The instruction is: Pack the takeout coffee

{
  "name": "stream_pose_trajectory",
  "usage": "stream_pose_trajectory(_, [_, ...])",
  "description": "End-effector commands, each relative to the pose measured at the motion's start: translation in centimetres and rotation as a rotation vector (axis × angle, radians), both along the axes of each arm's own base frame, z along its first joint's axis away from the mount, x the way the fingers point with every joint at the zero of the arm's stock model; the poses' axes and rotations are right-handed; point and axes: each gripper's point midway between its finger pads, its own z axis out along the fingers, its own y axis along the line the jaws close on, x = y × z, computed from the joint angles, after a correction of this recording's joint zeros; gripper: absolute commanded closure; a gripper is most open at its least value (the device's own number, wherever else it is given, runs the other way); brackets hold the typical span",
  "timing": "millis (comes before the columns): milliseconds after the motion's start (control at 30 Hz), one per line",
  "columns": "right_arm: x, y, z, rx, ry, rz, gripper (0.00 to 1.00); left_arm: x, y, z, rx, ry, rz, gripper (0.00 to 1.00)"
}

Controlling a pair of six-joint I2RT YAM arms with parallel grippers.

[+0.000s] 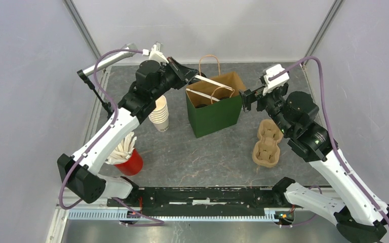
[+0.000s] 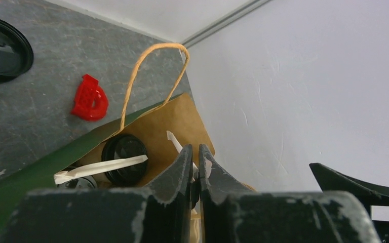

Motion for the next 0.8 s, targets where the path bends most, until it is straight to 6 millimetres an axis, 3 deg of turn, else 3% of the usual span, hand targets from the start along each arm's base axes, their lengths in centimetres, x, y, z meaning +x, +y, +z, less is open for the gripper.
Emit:
stream_pose_trajectory(0, [0.3, -0.4, 1.7, 0.033, -0.004, -0.035, 0.02, 0.0, -2.1, -0.8, -0.099, 0.021, -0.087, 0.8])
stream_pose_trajectory(100, [0.5, -0.2, 1.5, 0.034, 0.023, -0.037, 0.02, 0.2, -2.4, -1.9, -0.065, 0.028, -0.103, 0.76])
stream_pose_trajectory(167, [0.5, -0.2, 1.6, 0.042, 0.037, -0.04, 0.02, 0.1, -2.0, -1.5, -0.026, 0.003, -0.095, 0.71])
stream_pose_trajectory(267, [0.4, -0.2, 1.1, 0.045, 0.054, -0.042, 0.02, 0.1, -0.5, -0.8, 0.071, -0.034, -0.061, 0.46])
stream_pose_trajectory(400, [0.5, -0.1, 0.2, 0.042, 0.084, -0.049, 0.02, -0.1, 2.8, 0.9, 0.219, -0.071, 0.008, 0.23])
stream_pose_trajectory(433, [0.6, 0.0, -0.1, 0.041, 0.095, -0.046, 0.02, -0.3, 3.7, 1.2, 0.268, -0.083, 0.026, 0.02])
stream_pose_trajectory(567, [1.0, 1.2, -0.9, 0.075, 0.159, -0.032, 0.02, -1.9, 6.7, 4.3, 0.422, -0.176, 0.062, 0.0])
stream_pose_trajectory(767, [0.7, 2.8, -0.8, 0.176, 0.184, 0.03, 0.02, -6.3, 10.1, 6.5, 0.554, -0.288, 0.049, 0.0])
